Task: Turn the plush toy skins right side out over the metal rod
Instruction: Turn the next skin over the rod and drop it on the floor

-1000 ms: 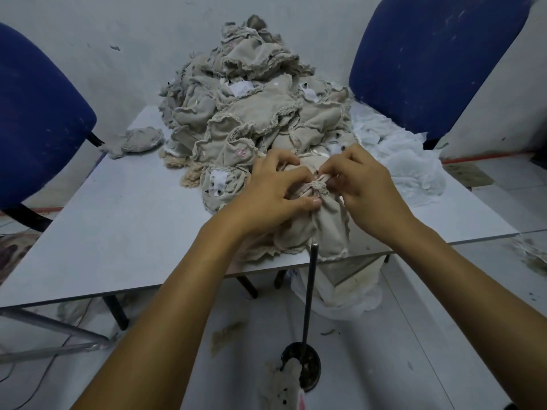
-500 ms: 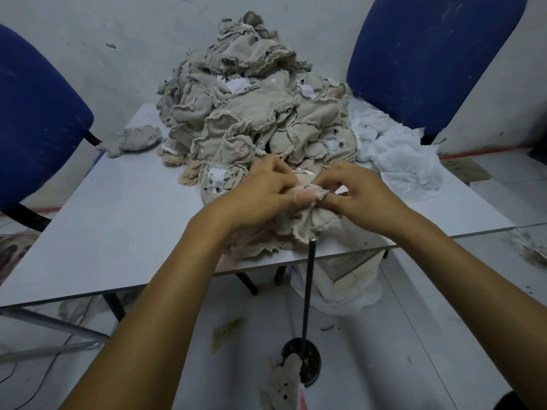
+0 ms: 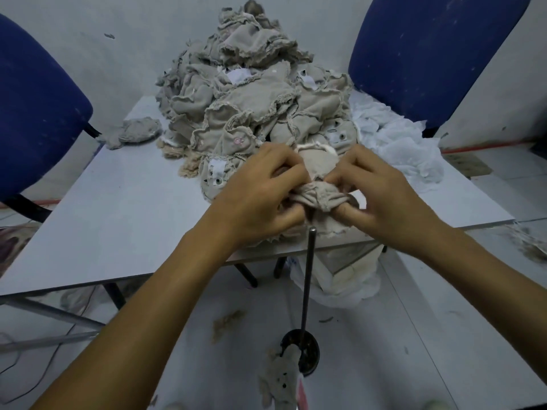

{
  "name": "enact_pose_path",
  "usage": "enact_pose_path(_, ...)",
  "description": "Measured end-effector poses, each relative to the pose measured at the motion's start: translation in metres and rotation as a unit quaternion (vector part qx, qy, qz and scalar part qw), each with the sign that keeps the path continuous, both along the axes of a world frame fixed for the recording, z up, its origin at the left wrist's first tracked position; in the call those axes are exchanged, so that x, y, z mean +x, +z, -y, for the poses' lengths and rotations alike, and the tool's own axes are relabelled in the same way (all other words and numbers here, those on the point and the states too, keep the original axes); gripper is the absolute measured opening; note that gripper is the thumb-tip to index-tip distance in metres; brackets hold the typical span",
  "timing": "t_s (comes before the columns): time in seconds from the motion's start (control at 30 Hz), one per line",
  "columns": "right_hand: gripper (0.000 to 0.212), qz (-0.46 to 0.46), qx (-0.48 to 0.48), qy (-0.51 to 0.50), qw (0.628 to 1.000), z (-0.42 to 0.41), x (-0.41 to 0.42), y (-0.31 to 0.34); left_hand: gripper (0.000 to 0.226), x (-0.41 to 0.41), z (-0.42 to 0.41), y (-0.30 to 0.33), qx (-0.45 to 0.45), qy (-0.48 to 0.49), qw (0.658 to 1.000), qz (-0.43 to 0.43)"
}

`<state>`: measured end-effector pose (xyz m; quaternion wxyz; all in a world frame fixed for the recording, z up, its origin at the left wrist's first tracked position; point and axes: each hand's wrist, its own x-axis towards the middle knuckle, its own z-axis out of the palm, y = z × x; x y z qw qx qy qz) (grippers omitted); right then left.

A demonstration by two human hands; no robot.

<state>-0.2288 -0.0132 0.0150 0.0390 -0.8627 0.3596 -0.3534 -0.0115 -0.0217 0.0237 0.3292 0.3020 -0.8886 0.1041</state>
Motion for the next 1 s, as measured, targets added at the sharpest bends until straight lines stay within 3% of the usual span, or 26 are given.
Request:
enact_pose_path(0.13, 0.026, -0.020, -0.141, -0.038, 0.989, -0.026, 0.008, -0.015, 0.025, 0.001, -0.018, -0.011, -0.096, -0.013, 0.995, -0.013)
enact_pose_path(0.27, 0.030, -0.026, -0.195, -0.036, 0.980, -0.039, 0.007, -0.019, 0.027, -0.004, -0.030, -0.021, -0.126, -0.028, 0.991, -0.021)
enact_pose_path(0.4, 0.021, -0.045, -0.157, -0.016, 0.986, -0.046, 0.011, -0.041, 0.017, 0.002, -0.035, -0.044, -0.108, -0.034, 0.993, -0.032)
enact_pose_path(0.5, 0.015, -0.045, -0.108, 0.002, 0.993, -0.045, 0.010, -0.064, 0.030, 0.004, -0.039, -0.072, -0.045, -0.039, 0.998, -0.020)
enact_pose_path(0.7, 0.029, -0.050, -0.033, 0.013, 0.998, -0.050, 0.003, -0.099, 0.037, 0.002, -0.053, -0.114, 0.019, -0.005, 0.999, -0.038)
enact_pose_path(0.87, 0.026, -0.055, -0.064, 0.023, 0.996, -0.046, -0.003, -0.072, 0.019, 0.005, -0.048, -0.082, -0.018, -0.031, 0.999, -0.019)
enact_pose_path(1.0, 0.024, 0.038, -0.081, -0.008, 0.996, -0.034, 0.005, -0.034, 0.017, 0.005, -0.035, -0.032, 0.013, -0.057, 0.996, -0.073)
